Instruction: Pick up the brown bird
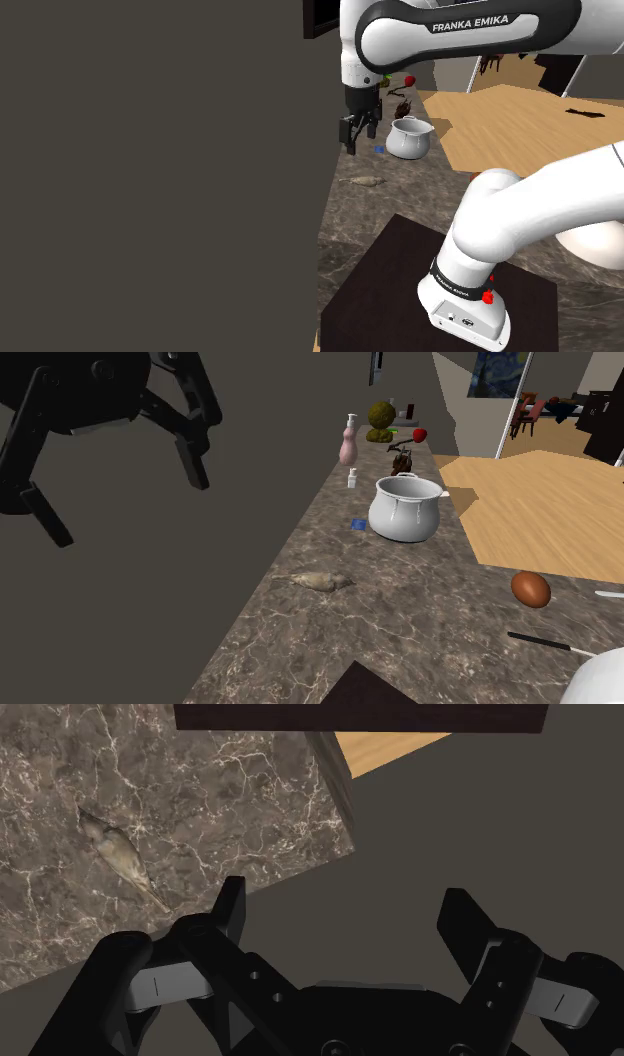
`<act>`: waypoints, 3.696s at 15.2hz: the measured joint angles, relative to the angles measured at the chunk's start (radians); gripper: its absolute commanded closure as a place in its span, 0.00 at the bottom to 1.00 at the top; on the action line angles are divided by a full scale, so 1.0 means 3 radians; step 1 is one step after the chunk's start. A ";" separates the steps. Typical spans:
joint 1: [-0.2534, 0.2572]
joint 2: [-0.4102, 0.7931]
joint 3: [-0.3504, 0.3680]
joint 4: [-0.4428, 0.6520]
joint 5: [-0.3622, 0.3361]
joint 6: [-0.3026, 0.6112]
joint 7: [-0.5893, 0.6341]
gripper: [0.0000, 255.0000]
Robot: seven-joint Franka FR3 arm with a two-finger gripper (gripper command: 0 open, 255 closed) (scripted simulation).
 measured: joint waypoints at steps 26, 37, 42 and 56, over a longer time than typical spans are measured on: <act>-0.0382 0.2015 -0.1475 -0.0068 -0.0382 0.2250 -0.1872 0.00; -0.0702 0.3566 -0.1549 0.0828 0.0545 0.2807 -0.3118 0.00; -0.1013 0.4237 -0.1363 0.1423 0.0849 0.2838 -0.3516 0.00; -0.1201 0.4721 -0.1208 0.1695 0.1016 0.3048 -0.3692 1.00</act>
